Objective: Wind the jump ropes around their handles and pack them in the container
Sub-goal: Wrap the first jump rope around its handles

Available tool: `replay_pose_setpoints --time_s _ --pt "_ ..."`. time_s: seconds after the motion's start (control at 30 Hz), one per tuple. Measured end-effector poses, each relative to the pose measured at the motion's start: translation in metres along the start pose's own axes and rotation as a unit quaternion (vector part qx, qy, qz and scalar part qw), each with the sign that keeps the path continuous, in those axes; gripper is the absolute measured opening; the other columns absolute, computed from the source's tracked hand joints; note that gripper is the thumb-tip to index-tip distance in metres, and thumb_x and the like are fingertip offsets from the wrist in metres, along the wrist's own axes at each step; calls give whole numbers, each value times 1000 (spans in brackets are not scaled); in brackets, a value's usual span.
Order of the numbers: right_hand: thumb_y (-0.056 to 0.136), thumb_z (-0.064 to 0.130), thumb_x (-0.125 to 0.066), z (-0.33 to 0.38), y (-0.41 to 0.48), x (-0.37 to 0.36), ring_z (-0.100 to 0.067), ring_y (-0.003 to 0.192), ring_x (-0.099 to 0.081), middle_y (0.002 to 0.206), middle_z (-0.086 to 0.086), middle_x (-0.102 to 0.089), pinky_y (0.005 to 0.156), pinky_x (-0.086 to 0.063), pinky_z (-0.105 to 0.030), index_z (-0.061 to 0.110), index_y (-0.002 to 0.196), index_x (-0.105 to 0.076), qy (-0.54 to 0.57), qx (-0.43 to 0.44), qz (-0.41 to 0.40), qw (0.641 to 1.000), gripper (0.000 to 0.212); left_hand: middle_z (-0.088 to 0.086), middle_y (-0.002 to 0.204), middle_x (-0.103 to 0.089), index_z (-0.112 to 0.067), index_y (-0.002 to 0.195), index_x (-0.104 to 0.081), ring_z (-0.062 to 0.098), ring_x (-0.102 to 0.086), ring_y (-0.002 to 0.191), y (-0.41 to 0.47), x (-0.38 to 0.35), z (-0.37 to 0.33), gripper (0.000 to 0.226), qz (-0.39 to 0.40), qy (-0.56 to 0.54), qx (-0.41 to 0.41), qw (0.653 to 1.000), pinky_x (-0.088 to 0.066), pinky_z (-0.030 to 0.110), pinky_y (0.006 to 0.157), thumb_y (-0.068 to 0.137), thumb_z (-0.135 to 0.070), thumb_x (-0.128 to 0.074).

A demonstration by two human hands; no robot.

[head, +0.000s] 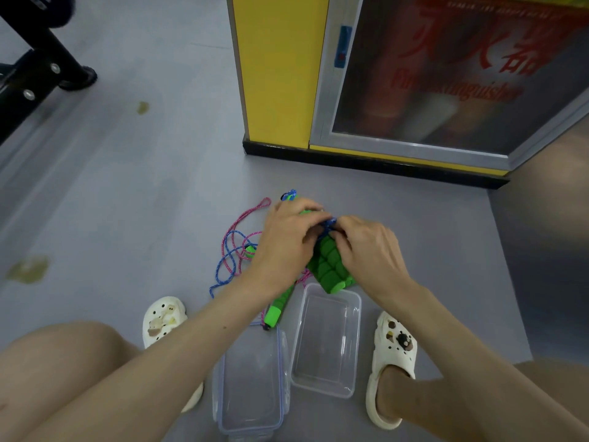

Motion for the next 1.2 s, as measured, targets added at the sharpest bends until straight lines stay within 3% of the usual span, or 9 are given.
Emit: replay_pose_setpoints --time_s 0.27,0.4,0.53,0.67,0.8,0.87,0.93,1.03,1.2 --pt "89 17 -46 11 -7 -11 -34 60 -58 78 -13 -63 51 -49 -45 0 86 -62 51 37 43 997 23 1 80 -68 -12 94 -76 15 -54 77 9 16 -1 16 6 -15 -5 1000 -37 23 72 82 -12 -65" --pt "87 12 -51 18 -8 -10 -33 51 -54 72 -13 -59 42 -47 -43 0 80 -60 37 57 40 997 16 6 71 -63 -8 82 -76 27 -56 69 10 5 -11 17 75 65 -75 992 -44 37 69 77 -9 -59" --pt "90 6 -56 14 -9 -14 -34 55 -54 74 -15 -59 48 -48 -47 -1 81 -59 36 35 64 997 12 1 83 -55 -11 95 -75 21 -49 82 12 2 -5 25 122 68 -58 989 -39 37 82 86 -12 -52" --pt "91 6 -55 7 -7 -16 -36 61 -56 79 -17 -60 54 -49 -49 -3 84 -60 42 12 66 997 13 -8 101 -41 -20 118 -64 15 -40 104 6 -9 2 34 183 116 -24 976 -19 34 108 85 -30 -66" --pt "88 -1 -57 11 -11 -24 -37 60 -57 79 -18 -61 51 -48 -47 -3 84 -61 18 16 99 995 6 -7 100 -41 -24 119 -65 17 -43 112 4 -10 6 27 186 139 -3 973 -13 33 109 93 -29 -58" --pt "76 -10 -67 15 -13 -26 -33 48 -54 72 -16 -59 40 -43 -38 -1 78 -59 -19 20 106 994 12 -8 99 -39 -23 116 -66 16 -42 112 4 -11 6 24 190 144 -2 971 -13 34 109 95 -26 -55" --pt "54 -14 -80 20 -14 -24 -22 33 -40 59 -12 -54 30 -24 -26 3 66 -54 -63 34 102 992 33 -7 98 -38 -21 111 -68 16 -42 112 3 -10 3 22 172 143 -5 975 -12 33 109 94 -23 -55" --pt "39 -15 -85 26 -14 -19 -16 33 -19 53 -10 -50 34 -4 -22 5 59 -50 -99 46 94 990 45 -6 98 -35 -16 105 -68 16 -41 109 0 -11 -4 20 156 173 -40 972 -7 36 111 92 -15 -53" --pt "38 -16 -82 31 -20 -21 -17 33 -18 53 -12 -50 36 -2 -19 2 60 -53 -117 58 123 984 41 -1 93 -46 -14 90 -67 17 -48 97 -6 -17 -14 9 164 218 -98 957 -13 37 111 83 -17 -62"
Point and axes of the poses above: each hand's wrist, its own y-axis towards the middle knuckle, its own x-axis out of the back of the hand, z = x × y, the point moved 9 cm from there along y, towards the middle knuckle
